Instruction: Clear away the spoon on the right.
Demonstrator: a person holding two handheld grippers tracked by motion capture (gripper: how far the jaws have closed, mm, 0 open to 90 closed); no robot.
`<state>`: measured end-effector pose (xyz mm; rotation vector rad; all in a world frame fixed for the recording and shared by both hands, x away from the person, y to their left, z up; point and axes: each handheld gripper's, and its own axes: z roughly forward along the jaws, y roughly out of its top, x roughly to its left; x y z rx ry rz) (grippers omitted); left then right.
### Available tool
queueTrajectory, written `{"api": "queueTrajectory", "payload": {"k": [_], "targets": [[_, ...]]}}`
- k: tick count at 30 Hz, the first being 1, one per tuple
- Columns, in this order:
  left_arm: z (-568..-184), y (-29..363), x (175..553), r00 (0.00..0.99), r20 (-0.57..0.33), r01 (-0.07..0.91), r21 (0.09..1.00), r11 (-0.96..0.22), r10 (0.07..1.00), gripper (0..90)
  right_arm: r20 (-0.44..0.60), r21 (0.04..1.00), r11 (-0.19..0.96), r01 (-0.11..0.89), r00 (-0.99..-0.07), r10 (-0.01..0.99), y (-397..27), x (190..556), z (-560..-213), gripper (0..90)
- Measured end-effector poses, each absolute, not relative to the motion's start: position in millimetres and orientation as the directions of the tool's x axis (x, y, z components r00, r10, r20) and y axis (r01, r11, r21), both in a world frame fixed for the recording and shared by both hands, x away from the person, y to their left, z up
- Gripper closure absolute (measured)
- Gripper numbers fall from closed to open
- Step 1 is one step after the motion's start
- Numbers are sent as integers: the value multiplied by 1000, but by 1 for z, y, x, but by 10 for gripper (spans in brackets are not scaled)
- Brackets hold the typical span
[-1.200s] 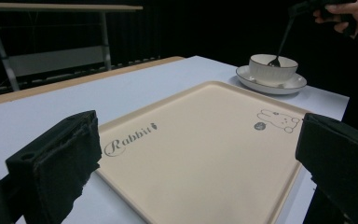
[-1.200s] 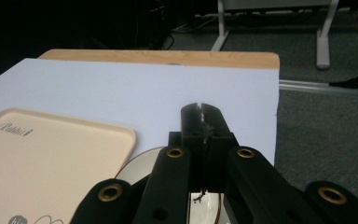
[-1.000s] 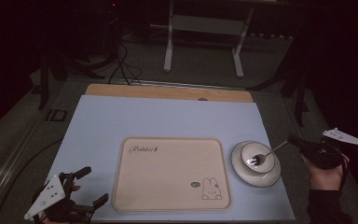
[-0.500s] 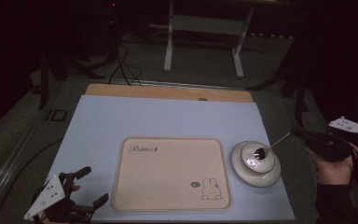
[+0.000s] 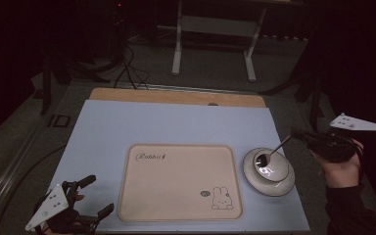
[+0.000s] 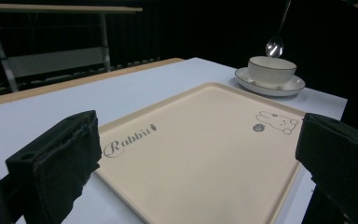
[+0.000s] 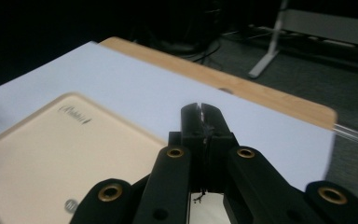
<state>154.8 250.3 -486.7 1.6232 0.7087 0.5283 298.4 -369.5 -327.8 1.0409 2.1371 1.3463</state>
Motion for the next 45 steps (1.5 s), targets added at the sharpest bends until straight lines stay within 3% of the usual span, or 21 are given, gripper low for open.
{"api": "queueTrajectory", "payload": {"k": [21, 31, 45], "targets": [[-487, 251, 155, 709, -50, 154, 984, -85, 704, 0, 67, 876, 348, 335, -798, 598, -329, 312, -349, 899], [-487, 251, 155, 710, -51, 155, 984, -85, 702, 0, 85, 859, 421, 291, -892, 444, -308, 317, -362, 899], [-487, 250, 155, 712, -51, 155, 984, -86, 700, 0, 132, 856, 445, 263, -943, 305, -282, 319, -375, 899]]}}
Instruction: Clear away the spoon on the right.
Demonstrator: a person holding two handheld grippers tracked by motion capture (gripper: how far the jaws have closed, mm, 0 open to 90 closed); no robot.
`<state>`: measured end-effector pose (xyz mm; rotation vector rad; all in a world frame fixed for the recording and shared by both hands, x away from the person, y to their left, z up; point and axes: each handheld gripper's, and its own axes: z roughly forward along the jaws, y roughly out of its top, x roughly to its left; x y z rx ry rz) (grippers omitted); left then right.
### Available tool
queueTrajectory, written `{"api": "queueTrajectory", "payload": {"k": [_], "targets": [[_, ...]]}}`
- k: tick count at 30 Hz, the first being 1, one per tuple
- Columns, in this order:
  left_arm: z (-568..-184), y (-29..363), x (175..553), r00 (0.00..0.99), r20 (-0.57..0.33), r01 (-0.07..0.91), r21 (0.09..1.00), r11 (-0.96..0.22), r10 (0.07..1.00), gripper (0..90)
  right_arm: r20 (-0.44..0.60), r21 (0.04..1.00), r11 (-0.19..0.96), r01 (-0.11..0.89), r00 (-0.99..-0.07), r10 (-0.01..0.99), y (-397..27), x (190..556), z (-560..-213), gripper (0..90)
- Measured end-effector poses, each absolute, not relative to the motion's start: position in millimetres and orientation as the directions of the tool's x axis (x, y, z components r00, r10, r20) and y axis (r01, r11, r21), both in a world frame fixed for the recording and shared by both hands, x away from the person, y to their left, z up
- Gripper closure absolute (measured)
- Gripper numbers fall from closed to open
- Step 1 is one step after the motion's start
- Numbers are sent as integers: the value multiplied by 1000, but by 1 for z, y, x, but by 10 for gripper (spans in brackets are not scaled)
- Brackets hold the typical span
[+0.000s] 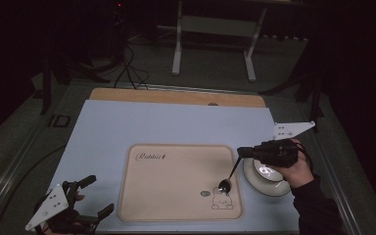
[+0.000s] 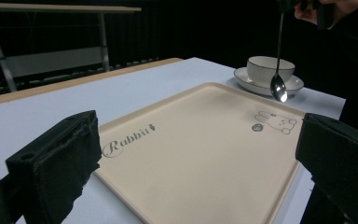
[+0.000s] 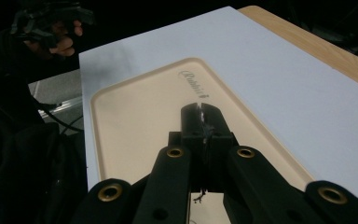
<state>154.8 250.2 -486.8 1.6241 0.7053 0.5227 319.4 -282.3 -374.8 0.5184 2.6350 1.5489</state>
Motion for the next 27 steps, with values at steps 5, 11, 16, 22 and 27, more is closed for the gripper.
{"api": "queueTrajectory", "payload": {"k": [5, 11, 16, 22, 27], "targets": [[-487, 250, 155, 713, -51, 156, 984, -87, 699, 0, 145, 844, 473, 252, -957, 252, -267, 320, -380, 899], [-487, 250, 155, 714, -50, 157, 984, -89, 698, 0, 161, 845, 475, 245, -964, 210, -254, 322, -386, 899], [-487, 250, 155, 715, -51, 156, 984, -88, 698, 0, 191, 842, 476, 253, -966, 175, -245, 322, -395, 899], [-487, 250, 155, 716, -50, 156, 984, -90, 697, 0, 214, 835, 483, 264, -964, 157, -236, 325, -406, 899], [-487, 250, 155, 717, -49, 155, 984, -90, 696, 0, 223, 822, 507, 260, -966, 132, -226, 325, -412, 899]]}}
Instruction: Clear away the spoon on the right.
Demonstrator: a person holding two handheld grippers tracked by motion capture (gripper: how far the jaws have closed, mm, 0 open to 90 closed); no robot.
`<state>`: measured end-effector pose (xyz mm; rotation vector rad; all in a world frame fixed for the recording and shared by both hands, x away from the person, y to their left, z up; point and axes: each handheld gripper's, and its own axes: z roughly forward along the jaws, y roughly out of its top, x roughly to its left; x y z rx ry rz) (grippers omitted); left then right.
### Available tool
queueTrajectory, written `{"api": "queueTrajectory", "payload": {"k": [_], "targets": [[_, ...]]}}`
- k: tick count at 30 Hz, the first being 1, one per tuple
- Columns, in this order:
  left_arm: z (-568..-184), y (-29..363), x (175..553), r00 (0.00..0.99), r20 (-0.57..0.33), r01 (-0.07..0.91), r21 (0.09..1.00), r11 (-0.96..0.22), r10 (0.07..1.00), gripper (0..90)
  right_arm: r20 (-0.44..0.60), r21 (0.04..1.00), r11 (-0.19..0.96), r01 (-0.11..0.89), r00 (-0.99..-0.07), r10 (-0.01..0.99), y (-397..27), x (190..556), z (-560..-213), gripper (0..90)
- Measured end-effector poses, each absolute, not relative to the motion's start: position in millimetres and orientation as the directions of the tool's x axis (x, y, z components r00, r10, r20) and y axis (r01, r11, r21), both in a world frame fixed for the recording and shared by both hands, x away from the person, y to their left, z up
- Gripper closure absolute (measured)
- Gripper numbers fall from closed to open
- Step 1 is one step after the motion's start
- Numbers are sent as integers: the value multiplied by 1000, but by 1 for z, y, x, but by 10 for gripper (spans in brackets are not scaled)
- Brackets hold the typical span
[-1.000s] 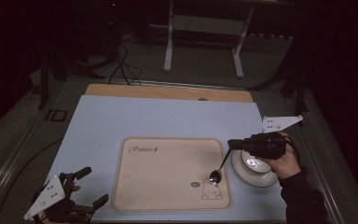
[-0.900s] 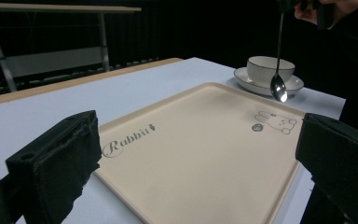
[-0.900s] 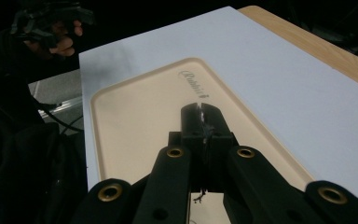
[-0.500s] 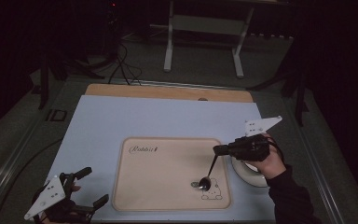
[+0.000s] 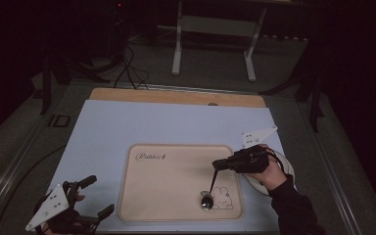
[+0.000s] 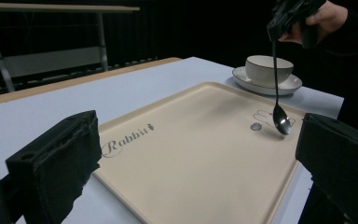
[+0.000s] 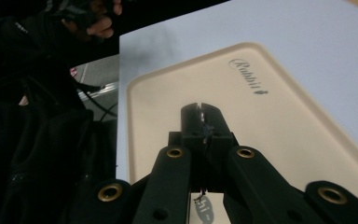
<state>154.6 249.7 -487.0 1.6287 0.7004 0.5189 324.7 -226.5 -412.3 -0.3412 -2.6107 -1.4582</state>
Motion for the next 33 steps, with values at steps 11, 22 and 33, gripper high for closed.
{"api": "queueTrajectory", "payload": {"k": [11, 22, 33], "targets": [[-487, 250, 155, 717, -52, 157, 984, -88, 695, 0, 237, 810, 527, 258, -965, 109, -211, 332, -424, 897], [-487, 250, 155, 718, -55, 158, 984, -86, 693, 0, 222, 811, 524, 261, -965, 137, -205, 342, -432, 840], [-487, 250, 155, 719, -54, 158, 984, -87, 693, 0, 215, 804, 527, 274, -961, 173, -198, 350, -442, 790]]}}
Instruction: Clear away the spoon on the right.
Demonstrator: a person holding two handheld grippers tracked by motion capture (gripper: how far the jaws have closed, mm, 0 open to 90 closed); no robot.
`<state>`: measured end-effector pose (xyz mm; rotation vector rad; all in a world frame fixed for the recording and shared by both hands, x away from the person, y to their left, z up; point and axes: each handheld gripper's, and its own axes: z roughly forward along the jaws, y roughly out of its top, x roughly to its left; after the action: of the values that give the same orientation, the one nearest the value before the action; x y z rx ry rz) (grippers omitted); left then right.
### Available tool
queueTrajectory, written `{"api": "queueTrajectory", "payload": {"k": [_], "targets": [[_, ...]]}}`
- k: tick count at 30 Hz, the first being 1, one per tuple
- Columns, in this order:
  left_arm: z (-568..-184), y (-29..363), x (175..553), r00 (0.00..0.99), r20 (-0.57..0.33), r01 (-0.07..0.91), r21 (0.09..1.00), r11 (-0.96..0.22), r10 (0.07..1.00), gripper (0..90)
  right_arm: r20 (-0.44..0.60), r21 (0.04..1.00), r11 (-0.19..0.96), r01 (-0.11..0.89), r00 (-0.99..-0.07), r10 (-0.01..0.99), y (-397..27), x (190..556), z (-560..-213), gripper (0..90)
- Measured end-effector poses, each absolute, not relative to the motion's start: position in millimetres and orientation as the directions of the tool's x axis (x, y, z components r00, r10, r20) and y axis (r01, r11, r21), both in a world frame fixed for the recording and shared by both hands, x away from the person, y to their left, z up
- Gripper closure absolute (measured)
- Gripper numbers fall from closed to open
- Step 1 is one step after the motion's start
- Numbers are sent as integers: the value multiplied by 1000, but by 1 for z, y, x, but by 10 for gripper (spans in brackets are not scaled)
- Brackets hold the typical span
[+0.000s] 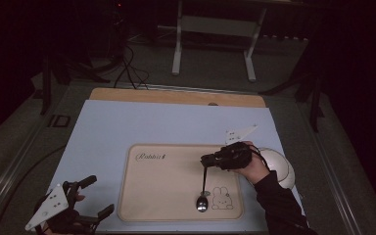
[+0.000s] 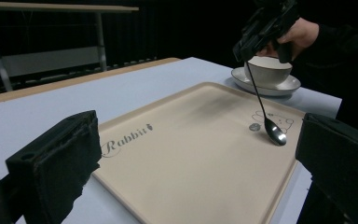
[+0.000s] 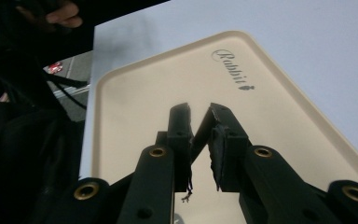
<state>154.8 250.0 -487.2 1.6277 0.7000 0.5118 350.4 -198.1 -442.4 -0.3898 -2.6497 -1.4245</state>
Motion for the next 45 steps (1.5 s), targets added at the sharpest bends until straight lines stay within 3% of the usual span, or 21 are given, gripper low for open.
{"api": "queueTrajectory", "payload": {"k": [17, 45], "targets": [[-487, 250, 155, 723, -56, 159, 983, -87, 689, 0, 243, 786, 512, 347, -935, 260, -189, 369, -474, 695], [-487, 249, 154, 728, -53, 157, 983, -90, 683, 0, 306, 701, 517, 491, -862, 405, -173, 393, -518, 717]]}}
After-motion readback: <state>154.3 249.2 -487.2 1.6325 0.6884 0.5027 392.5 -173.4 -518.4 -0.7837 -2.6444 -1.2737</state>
